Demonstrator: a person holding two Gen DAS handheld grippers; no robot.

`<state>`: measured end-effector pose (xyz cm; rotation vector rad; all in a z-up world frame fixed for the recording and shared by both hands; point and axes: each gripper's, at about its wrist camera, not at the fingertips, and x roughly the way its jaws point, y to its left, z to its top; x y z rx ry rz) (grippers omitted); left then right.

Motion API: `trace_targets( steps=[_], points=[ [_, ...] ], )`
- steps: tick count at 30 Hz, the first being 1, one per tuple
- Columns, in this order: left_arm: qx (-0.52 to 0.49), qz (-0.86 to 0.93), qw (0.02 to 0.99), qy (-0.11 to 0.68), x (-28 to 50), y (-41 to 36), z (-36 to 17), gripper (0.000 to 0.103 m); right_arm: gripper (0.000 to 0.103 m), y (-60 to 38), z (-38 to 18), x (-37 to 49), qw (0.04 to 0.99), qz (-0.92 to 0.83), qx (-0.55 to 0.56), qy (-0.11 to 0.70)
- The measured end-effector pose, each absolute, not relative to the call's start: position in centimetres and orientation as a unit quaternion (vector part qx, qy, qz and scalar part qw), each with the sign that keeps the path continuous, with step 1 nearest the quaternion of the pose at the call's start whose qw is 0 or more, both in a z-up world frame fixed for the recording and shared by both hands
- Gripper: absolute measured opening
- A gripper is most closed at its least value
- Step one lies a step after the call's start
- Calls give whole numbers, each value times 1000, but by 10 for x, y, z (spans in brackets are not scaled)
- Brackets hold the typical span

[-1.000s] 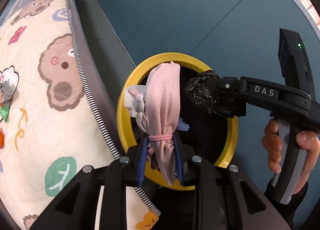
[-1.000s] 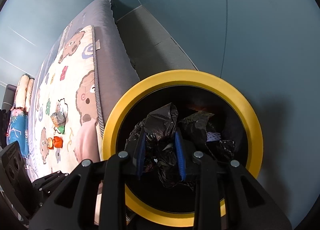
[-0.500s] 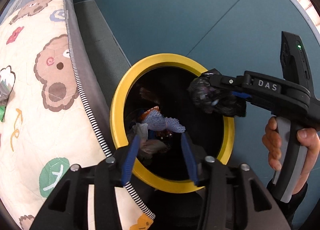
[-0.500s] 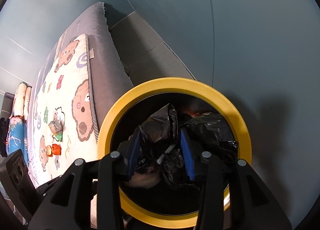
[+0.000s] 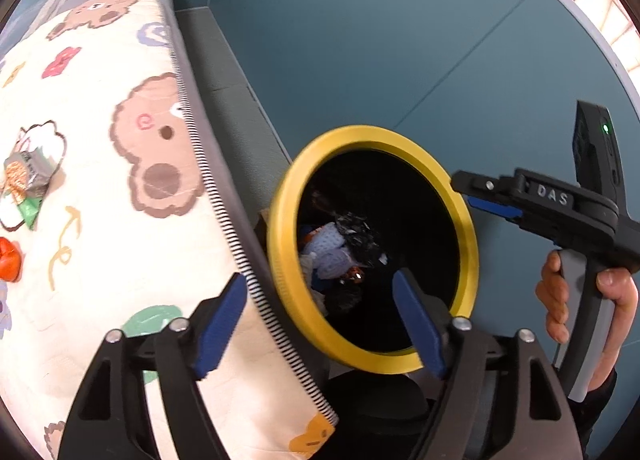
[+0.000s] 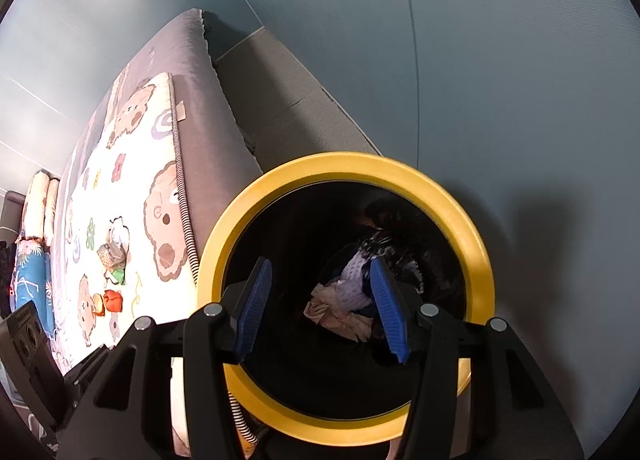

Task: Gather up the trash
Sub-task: 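Open both tools to drop the cloth bundle and black bag into the bin, then move both open tools back over the bed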

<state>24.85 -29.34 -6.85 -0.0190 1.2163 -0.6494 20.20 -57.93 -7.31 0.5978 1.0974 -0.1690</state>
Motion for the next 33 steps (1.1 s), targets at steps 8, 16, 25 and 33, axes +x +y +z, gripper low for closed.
trace_targets(
  steps=[8, 16, 25, 33],
  points=[
    [-22, -266, 788, 555, 264, -245, -65, 82, 55, -548, -61, 210, 812, -56, 261, 520],
    [-34, -208, 804, 556, 281, -180, -65, 83, 56, -492, -50, 234, 816, -20, 232, 529],
    [-55, -141, 820, 552, 297, -94, -61, 84, 57, -399, -40, 280, 818, 30, 182, 544],
    [-77, -85, 822, 559, 315, -20, -77, 84, 57, -327, -43, 316, 812, 63, 151, 560]
  ],
)
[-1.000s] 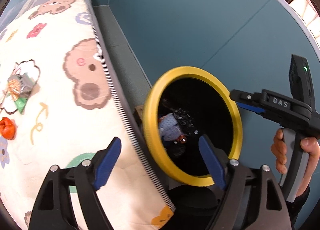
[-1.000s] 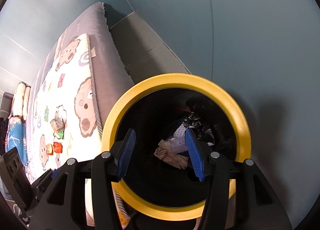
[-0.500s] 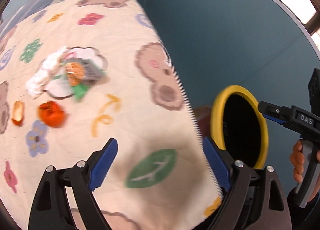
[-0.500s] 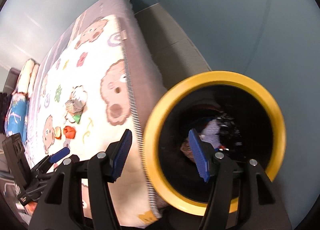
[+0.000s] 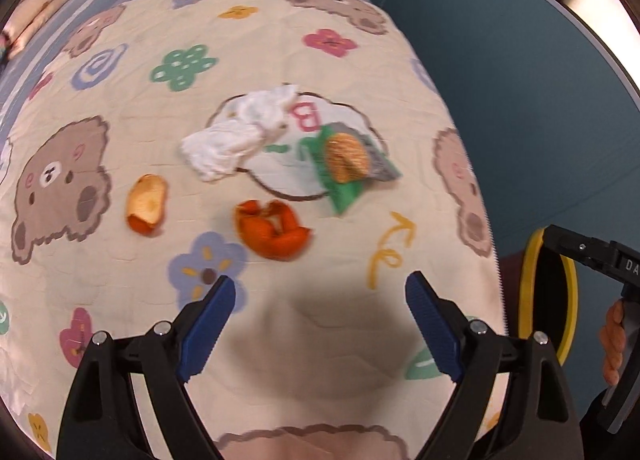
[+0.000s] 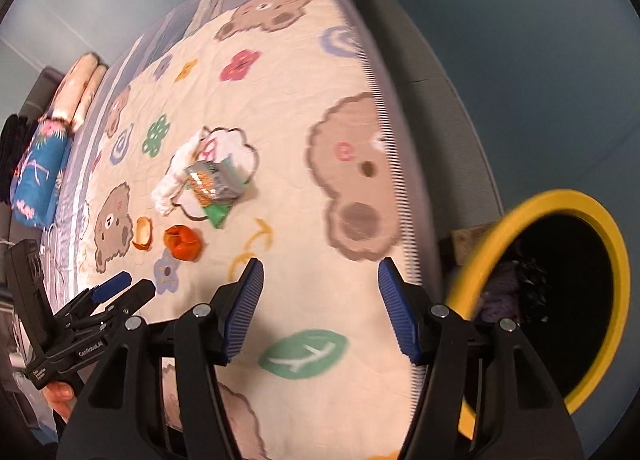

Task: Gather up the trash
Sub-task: 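Move both open tools back over the bed, then grasp the green snack bag with the right tool while the left tool grasps the orange peel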

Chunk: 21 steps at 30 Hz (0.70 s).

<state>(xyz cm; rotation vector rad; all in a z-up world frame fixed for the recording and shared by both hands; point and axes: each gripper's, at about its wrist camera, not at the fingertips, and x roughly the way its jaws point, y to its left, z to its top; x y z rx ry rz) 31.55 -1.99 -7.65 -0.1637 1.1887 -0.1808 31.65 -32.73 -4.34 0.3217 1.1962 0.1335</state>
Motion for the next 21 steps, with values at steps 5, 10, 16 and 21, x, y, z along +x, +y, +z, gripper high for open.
trace_targets(
  steps=[5, 10, 16, 21],
  points=[
    [-87, -54, 822, 560, 325, 22, -86, 84, 57, -287, -50, 341, 806, 78, 132, 572],
    [-102, -29, 819, 564, 336, 59, -100, 84, 57, -252, -59, 365, 801, 87, 114, 582],
    [-117, -13, 811, 574, 351, 87, -119, 84, 57, -221, -70, 391, 794, 92, 96, 593],
    [-125, -5, 806, 579, 361, 99, -133, 84, 57, -194, -81, 412, 788, 97, 79, 603]
  ],
)
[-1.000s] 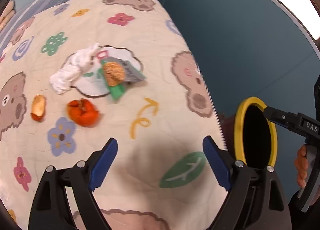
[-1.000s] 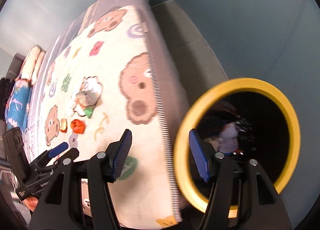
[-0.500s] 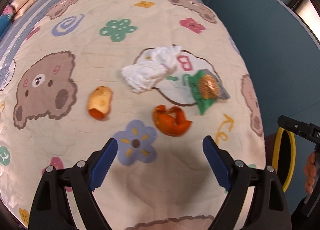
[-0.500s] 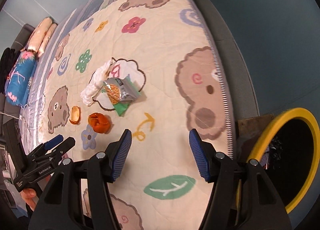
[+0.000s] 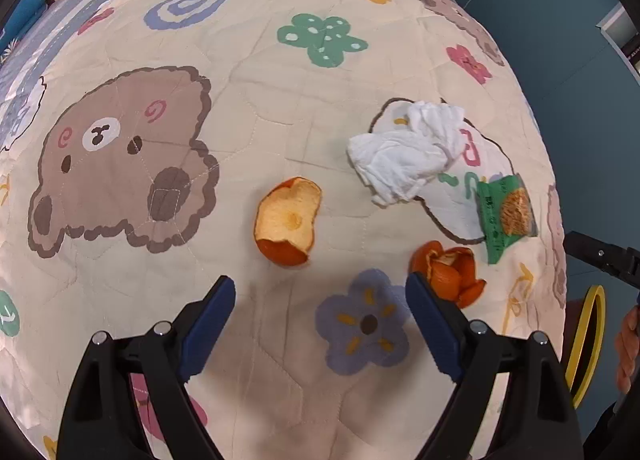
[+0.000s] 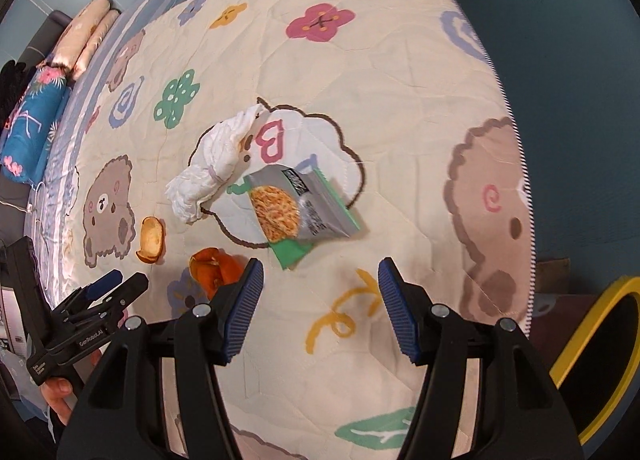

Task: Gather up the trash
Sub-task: 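Grasp the green snack bag with the right tool while the left tool grasps the orange peel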

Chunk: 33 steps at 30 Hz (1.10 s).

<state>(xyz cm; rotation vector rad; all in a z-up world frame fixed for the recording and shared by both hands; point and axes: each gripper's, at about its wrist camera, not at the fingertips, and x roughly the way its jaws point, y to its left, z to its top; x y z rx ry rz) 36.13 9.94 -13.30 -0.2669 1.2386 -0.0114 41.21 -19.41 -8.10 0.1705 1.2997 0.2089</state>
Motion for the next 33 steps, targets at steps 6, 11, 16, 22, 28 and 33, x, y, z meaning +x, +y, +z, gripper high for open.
trace_targets(
  steps=[6, 11, 16, 22, 28, 33],
  points=[
    [-132, 2, 799, 586, 372, 110, -148, 84, 57, -166, -95, 434, 782, 100, 57, 612],
    [-133, -3, 793, 595, 380, 112, -161, 83, 57, -151, -108, 450, 783, 89, 36, 614],
    [-129, -5, 791, 598, 383, 115, -169, 79, 57, -140, -122, 464, 780, 85, 24, 620],
    [-103, 2, 795, 598, 386, 113, -175, 57, 53, -132, -137, 476, 782, 72, 7, 619],
    [-65, 19, 797, 600, 391, 108, -178, 30, 41, -130, -143, 481, 783, 65, -4, 618],
    [-70, 15, 799, 597, 391, 108, -173, 23, 18, -128, -141, 477, 787, 66, -10, 614]
  ],
)
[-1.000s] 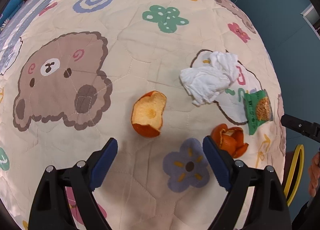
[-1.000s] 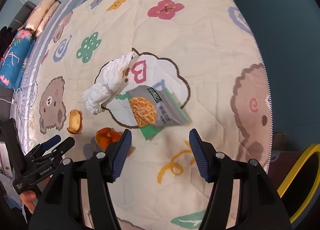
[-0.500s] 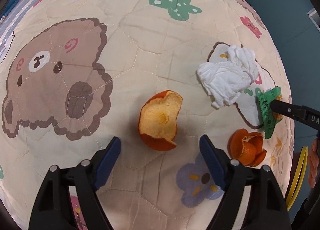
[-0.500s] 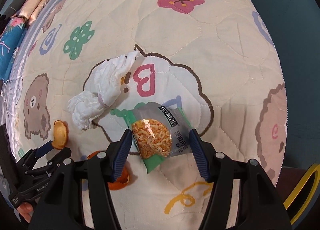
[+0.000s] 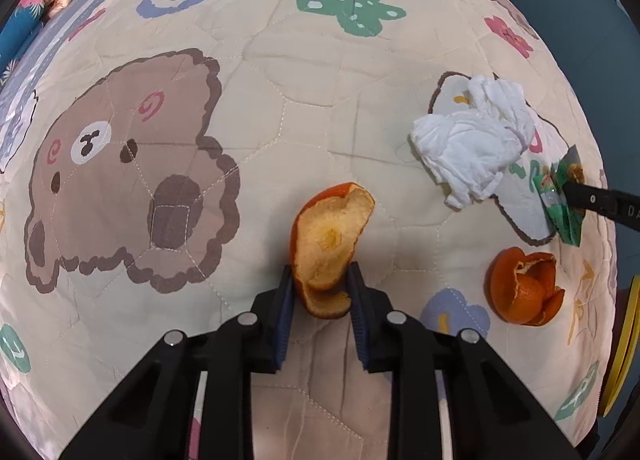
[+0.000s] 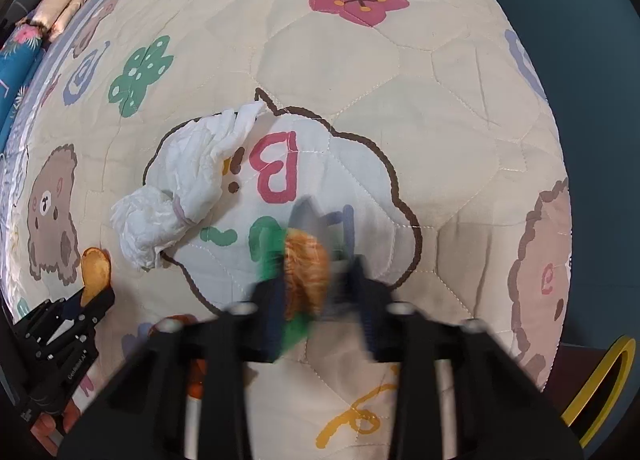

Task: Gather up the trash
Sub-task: 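Grasp the green snack bag with the right tool while the left tool grasps the orange peel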

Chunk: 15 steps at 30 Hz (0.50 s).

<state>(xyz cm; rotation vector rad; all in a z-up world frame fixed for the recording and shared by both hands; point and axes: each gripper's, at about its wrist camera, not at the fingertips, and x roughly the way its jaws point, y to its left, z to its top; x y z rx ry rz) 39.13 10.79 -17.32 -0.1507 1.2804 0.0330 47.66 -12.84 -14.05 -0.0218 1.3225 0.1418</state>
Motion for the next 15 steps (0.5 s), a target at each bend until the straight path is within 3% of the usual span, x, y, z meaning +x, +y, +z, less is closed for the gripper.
trace_targets(
  steps=[15],
  points=[
    [-90, 11, 803, 589, 359, 116, -147, 20, 17, -146, -106, 434, 789, 93, 5, 607]
  ],
)
